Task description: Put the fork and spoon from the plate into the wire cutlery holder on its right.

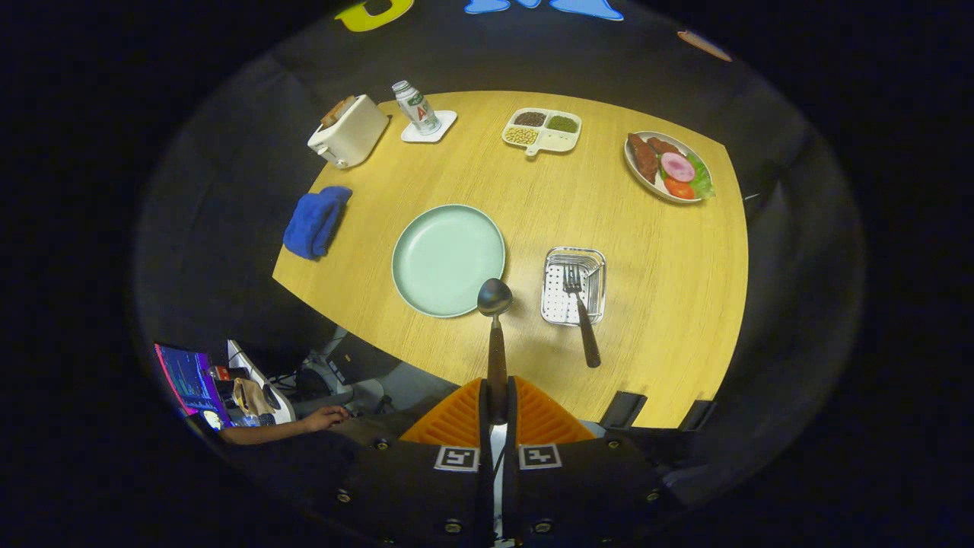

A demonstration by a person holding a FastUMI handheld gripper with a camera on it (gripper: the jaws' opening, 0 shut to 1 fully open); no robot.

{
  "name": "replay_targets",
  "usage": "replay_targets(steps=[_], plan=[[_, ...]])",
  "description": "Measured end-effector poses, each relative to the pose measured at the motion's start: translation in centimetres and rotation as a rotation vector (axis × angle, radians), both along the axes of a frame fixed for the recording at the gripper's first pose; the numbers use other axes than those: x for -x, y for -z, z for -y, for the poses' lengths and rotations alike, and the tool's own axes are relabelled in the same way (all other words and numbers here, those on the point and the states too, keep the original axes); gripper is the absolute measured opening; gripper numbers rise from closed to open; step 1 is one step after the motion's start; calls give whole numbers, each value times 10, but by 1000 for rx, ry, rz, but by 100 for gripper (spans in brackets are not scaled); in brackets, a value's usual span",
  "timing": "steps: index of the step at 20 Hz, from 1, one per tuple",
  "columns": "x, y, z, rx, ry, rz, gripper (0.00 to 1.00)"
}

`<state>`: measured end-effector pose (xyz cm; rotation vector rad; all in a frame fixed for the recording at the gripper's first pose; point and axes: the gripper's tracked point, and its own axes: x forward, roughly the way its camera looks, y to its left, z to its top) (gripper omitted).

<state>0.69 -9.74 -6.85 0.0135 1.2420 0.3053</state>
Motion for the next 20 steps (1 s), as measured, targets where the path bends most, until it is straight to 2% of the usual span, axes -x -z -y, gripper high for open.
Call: replay_targets(steps=[7,12,20], plan=[[-3,-15,40,-13,78,8,5],[-15,-1,59,-4,144,-13,5],[-44,28,56,24,146,-71,5]])
